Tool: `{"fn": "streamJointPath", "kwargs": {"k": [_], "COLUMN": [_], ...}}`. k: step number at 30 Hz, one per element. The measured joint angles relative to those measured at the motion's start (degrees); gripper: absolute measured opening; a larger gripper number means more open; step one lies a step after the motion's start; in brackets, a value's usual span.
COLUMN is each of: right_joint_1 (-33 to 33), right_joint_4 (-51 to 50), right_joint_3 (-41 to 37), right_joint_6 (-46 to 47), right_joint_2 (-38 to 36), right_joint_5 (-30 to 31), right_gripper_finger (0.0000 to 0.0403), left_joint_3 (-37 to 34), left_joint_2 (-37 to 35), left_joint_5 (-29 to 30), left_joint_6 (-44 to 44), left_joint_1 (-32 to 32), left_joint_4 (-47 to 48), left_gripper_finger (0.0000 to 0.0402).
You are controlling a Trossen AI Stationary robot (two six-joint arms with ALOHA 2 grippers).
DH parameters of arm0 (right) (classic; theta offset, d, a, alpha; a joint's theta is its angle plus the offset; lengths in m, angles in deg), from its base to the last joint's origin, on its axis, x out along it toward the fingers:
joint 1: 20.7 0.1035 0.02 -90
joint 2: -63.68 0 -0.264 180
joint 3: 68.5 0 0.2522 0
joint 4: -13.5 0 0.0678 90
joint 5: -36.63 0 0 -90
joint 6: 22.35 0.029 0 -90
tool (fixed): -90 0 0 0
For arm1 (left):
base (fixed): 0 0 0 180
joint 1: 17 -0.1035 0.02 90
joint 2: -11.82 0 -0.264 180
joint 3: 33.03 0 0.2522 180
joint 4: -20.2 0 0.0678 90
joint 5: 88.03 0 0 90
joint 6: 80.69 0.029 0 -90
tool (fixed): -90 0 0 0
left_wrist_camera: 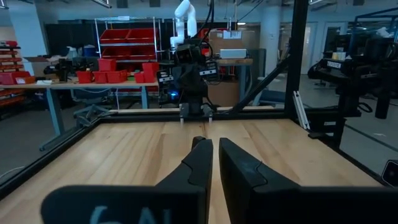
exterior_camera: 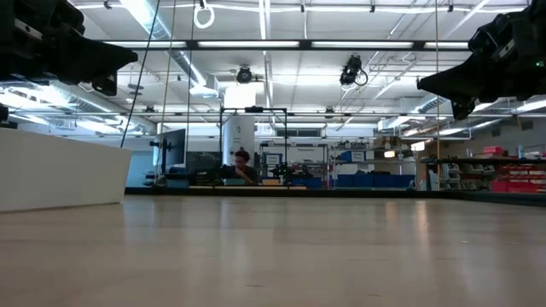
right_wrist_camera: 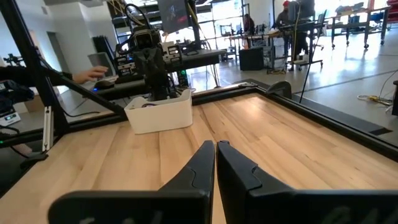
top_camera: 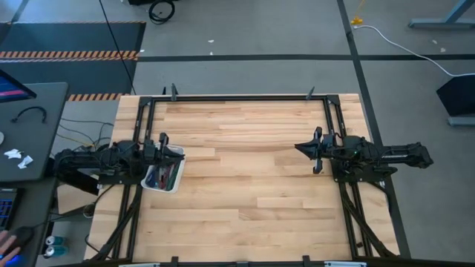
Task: Pick and place USB-C Cables
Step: Return to Home Position
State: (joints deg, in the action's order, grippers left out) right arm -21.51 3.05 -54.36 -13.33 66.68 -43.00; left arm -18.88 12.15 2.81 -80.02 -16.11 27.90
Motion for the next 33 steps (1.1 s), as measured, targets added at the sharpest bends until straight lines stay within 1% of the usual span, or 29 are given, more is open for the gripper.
{"fn": "streamJointPath", "kwargs": {"k": [8,18,28,33], "right_joint_1": [0.0,0.0,0.0,0.0], "right_joint_4": [0.0,0.0,0.0,0.0], "right_joint_3": [0.0,0.0,0.0,0.0], "right_joint_6": [0.0,0.0,0.0,0.0], "right_joint_2": [0.0,0.0,0.0,0.0], "right_joint_5": [0.0,0.0,0.0,0.0], "right_gripper_finger": [0.0023,0.0023,0.0023,0.0023], "left_joint_3": [0.0,0.0,0.0,0.0], "left_joint_2": [0.0,0.0,0.0,0.0], "left_joint_5": [0.0,0.0,0.0,0.0], "left_joint_6": [0.0,0.0,0.0,0.0], "left_joint_1": [0.0,0.0,0.0,0.0], "left_joint_4": [0.0,0.0,0.0,0.0], "left_gripper_finger": [0.0024,0.0036,0.0024,0.0028]}}
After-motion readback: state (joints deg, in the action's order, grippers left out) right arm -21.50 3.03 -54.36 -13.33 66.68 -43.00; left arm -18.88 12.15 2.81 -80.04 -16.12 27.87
